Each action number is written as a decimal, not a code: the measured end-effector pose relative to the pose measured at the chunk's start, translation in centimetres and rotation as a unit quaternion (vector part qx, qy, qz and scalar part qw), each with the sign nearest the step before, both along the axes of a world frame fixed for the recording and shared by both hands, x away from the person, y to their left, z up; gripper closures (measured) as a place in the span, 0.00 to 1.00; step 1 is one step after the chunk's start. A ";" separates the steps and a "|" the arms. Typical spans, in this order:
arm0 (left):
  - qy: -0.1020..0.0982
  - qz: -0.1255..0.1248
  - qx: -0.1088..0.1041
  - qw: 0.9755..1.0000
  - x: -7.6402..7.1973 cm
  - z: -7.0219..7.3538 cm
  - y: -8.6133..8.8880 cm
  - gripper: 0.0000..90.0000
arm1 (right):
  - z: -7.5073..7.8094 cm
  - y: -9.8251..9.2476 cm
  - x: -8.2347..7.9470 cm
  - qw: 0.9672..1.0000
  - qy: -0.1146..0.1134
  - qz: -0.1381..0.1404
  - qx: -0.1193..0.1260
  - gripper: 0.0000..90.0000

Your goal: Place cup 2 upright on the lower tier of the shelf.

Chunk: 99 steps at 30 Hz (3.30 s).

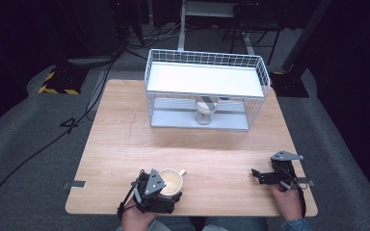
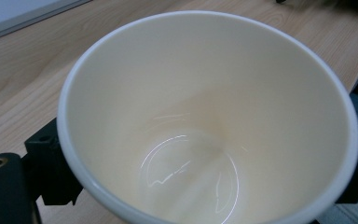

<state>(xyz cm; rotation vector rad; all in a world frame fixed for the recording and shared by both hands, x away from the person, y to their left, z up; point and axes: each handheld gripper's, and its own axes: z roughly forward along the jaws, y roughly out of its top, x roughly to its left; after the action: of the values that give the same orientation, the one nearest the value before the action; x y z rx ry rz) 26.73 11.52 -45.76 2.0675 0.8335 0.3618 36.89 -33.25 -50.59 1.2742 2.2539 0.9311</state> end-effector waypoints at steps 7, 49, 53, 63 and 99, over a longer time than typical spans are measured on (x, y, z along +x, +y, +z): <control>-0.012 -0.006 -0.004 1.000 0.2 1.4 0.0 0.10 | 0.0 0.0 0.0 1.000 0.000 0.000 0.000 0.00; -0.063 -0.012 -0.032 0.997 4.6 10.5 0.1 0.11 | 0.0 0.2 0.1 1.000 0.000 -0.006 0.001 0.00; -0.071 -0.011 -0.030 0.997 5.1 11.2 0.1 0.11 | 0.0 0.2 0.1 1.000 0.000 -0.006 0.001 0.00; -0.076 -0.013 -0.046 0.996 6.8 12.7 0.2 0.10 | 0.0 0.3 0.1 1.000 0.000 -0.009 0.000 0.00; -0.104 -0.017 -0.054 0.993 16.5 19.1 -3.4 0.11 | 0.0 1.0 -0.1 1.000 -0.001 -0.022 0.001 0.00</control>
<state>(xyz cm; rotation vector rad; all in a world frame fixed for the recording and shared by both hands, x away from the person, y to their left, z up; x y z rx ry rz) 43.21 8.14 -26.61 1.9041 0.6760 0.4925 36.79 -32.22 -50.63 1.3165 2.2145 0.9187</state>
